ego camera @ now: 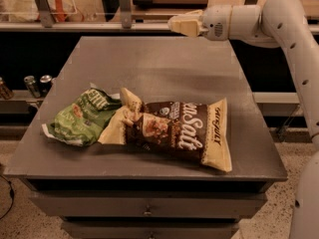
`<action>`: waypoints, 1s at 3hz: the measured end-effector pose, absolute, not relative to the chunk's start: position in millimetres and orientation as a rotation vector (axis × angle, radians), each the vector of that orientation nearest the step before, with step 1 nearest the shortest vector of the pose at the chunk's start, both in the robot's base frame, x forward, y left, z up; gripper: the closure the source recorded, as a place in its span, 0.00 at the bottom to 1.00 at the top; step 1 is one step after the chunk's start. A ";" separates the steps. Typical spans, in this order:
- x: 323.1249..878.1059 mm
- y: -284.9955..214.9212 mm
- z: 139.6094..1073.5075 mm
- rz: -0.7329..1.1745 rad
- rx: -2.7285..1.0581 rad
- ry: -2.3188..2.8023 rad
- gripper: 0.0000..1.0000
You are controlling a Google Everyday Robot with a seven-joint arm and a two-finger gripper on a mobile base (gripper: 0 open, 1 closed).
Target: Place redbull can upright
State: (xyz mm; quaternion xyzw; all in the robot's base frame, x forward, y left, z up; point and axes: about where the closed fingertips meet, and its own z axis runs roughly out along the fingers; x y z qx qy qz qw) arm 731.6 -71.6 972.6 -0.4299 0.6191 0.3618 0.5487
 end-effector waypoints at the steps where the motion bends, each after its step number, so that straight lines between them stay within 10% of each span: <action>1: 727.8 -74.5 974.7 0.848 -1.034 1.455 1.00; 3: 728.2 -67.4 973.1 0.859 -1.040 1.453 0.59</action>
Offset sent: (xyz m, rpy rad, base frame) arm -0.0032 -0.0025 0.0017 -0.0062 -0.0121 0.0062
